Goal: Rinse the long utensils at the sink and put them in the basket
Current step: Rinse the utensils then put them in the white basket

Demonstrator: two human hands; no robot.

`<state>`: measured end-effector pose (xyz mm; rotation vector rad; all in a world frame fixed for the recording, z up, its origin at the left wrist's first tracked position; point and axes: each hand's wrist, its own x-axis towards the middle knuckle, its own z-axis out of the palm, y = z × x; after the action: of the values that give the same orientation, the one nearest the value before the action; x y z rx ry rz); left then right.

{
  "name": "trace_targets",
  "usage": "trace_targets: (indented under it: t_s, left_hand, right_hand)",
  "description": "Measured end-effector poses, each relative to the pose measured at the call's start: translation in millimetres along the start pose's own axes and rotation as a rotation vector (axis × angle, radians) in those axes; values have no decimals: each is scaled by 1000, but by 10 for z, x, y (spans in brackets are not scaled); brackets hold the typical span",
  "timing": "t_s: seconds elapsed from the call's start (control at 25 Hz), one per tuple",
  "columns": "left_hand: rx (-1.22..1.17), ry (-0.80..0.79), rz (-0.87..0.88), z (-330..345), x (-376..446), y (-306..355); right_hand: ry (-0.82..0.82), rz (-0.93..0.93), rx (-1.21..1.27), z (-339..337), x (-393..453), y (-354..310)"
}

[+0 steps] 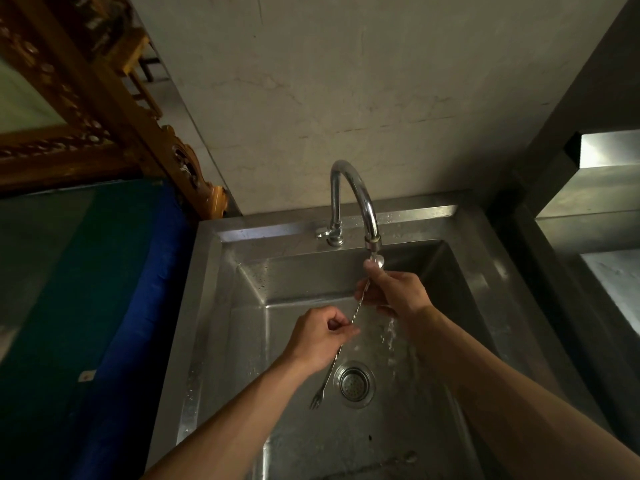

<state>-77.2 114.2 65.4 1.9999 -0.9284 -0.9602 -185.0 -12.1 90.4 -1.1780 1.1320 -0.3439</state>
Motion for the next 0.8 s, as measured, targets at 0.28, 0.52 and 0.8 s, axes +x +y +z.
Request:
trace_targets:
  t_s: [0.28, 0.52, 0.8]
  left_hand:
    - [17, 4, 12, 1, -8, -55]
    - [29, -22, 38, 0, -37, -16]
    - [37, -117, 56, -27, -46, 15]
  right_hand:
    - [-10, -28, 21, -18, 12, -4]
    - [-15, -73, 67, 0, -5, 7]
    - [-36, -80, 96, -4, 19, 17]
